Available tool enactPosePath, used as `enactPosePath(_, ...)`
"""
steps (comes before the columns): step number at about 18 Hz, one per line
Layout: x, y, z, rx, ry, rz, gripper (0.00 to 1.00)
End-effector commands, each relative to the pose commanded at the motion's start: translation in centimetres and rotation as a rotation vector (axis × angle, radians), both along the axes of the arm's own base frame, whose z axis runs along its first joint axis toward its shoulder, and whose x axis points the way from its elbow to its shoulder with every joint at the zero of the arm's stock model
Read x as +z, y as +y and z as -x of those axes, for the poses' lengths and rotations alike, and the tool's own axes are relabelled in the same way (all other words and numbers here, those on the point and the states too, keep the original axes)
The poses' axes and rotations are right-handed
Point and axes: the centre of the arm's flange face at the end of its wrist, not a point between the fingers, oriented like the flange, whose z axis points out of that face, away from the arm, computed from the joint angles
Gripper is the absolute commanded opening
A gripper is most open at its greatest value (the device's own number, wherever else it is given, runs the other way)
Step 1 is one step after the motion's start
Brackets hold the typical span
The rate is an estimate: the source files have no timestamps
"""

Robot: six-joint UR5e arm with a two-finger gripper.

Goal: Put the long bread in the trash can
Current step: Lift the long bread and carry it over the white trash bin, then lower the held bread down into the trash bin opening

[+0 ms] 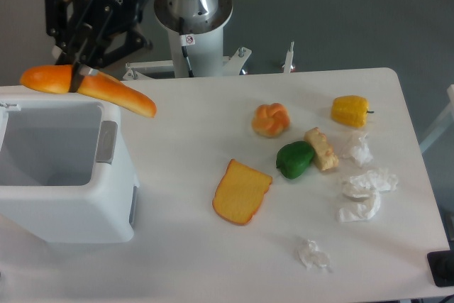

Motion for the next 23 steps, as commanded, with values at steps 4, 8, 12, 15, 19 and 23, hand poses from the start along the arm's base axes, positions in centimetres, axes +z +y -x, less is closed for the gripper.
enactPosePath(4, 0.0, 0.4, -0.7, -0.035, -0.022, -0.017, 0.21)
enactPosePath(8, 0.1, 0.8, -1.3, -0.077, -0.053, -0.041, 0.21)
enactPosePath(12, -0.3, 1.6, -1.5, -0.123, -0.098, -0.065, 0.21)
enactPosePath(15, -1.1, 2.6, -1.7, -0.138, -0.107, -0.054, 0.21)
enactPosePath(19, -1.8, 3.5, -2.1, -0.157, -0.109, -0.052, 0.25)
enactPosePath(23, -2.9, 4.5, -2.5, -0.170, -0.125, -0.038, 0.24)
